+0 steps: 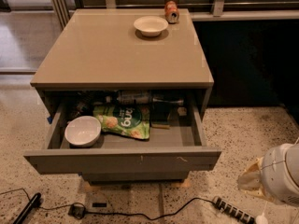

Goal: Close top drawer

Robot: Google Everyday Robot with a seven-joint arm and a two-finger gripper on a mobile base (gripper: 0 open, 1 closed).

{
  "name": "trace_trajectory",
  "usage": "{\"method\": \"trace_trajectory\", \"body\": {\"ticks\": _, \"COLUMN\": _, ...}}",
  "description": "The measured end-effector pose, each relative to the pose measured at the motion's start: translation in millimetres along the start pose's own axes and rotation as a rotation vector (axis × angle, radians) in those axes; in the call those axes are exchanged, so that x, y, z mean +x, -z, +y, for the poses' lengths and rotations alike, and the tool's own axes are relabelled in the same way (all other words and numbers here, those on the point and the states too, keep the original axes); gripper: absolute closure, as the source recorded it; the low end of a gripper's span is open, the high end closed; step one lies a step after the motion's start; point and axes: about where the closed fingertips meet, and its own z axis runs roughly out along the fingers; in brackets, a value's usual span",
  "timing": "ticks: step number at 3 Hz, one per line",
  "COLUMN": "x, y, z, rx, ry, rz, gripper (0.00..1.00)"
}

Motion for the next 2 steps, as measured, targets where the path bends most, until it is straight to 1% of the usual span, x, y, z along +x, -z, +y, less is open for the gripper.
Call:
{"method": "trace_trajectory", "body": {"ticks": 1, "x": -3, "y": -26, "z": 19, "rx": -0.069, "ry": 0.025, "rz": -0.019, "gripper": 1.0}}
{"method": "trace_trajectory", "body": {"ticks": 2, "x": -5, "y": -63, "z": 50, "rx": -0.152, "ry": 0.074, "rz": -0.012, "gripper": 1.0}}
